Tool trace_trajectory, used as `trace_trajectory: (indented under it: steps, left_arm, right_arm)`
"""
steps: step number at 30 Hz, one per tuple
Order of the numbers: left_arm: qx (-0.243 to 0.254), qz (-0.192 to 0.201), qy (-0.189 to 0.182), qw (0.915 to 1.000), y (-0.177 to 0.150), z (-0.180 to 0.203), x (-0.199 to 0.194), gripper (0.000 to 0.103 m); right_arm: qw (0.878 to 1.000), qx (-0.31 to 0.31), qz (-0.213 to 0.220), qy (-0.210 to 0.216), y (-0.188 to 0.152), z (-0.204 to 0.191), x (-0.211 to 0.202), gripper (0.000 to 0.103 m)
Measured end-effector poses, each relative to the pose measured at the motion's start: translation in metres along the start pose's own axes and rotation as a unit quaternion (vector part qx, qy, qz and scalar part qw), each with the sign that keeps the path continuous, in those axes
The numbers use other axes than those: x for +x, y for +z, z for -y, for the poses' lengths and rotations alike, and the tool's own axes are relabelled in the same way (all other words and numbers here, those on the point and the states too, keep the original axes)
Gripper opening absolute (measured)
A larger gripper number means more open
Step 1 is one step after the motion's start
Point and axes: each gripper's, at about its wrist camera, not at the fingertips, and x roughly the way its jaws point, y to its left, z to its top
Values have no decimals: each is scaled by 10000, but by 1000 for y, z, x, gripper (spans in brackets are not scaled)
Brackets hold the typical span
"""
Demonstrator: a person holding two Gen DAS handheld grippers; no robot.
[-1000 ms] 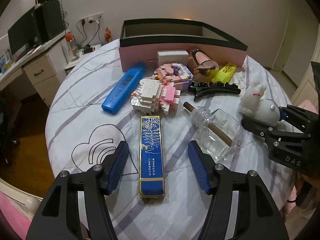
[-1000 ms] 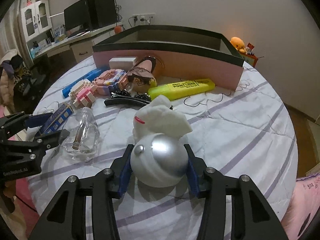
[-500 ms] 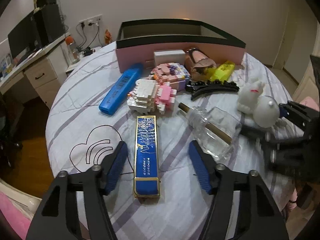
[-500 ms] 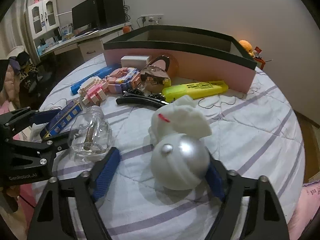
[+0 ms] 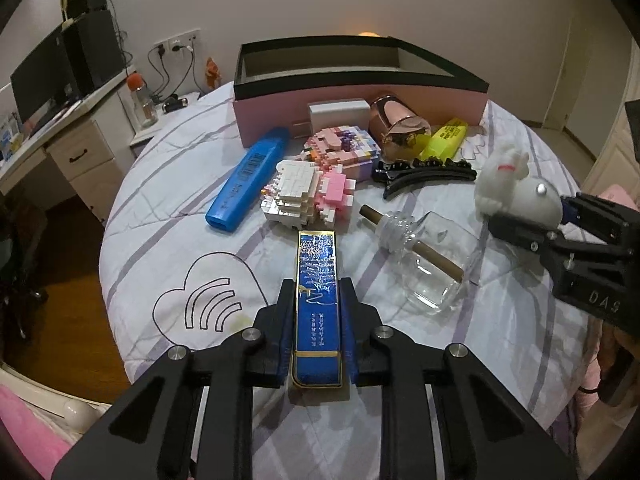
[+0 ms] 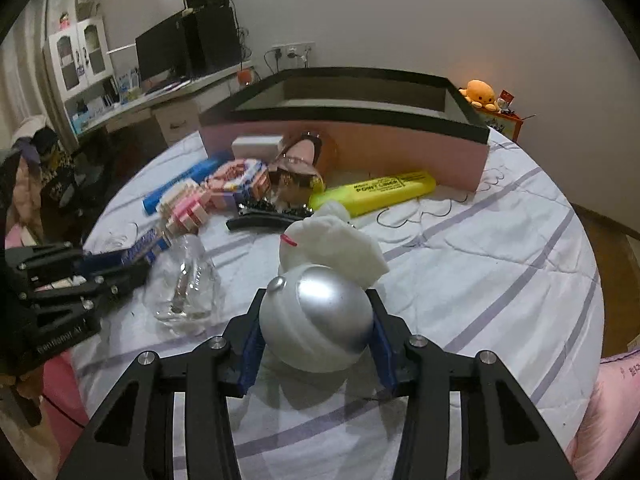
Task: Organize rigid objects
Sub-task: 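Lift the blue-and-gold box and rabbit ball and carry both toward the pink box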
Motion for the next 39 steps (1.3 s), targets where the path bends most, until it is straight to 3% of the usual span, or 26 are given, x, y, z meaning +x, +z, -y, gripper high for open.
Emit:
trace_trajectory:
  steps: [8,13,18,23,29,39]
  left_arm:
    - [-32,93,-190,9998,3,0,-10,20]
    - [9,-74,17,10000,0,3,3,20]
    - [-101,39,18,9999,1,1,5,22]
    - [151,68,353,9992,3,11,3,20]
    - [168,270,31,9995,20,12,-14,20]
    - [348,520,44,9980,59,21,-20,21]
  right_arm:
    - [9997,63,150,155,11,2,-13,47]
    - [9997,102,134,203,14,3,-10,47]
    - [9993,207,132,284,12,6,-11,47]
    - [9992,213,192,296,15,7,-14,47]
    - [9991,218,221,283,24,11,-13,47]
    - [9989,176,213,374,39,12,-4,47]
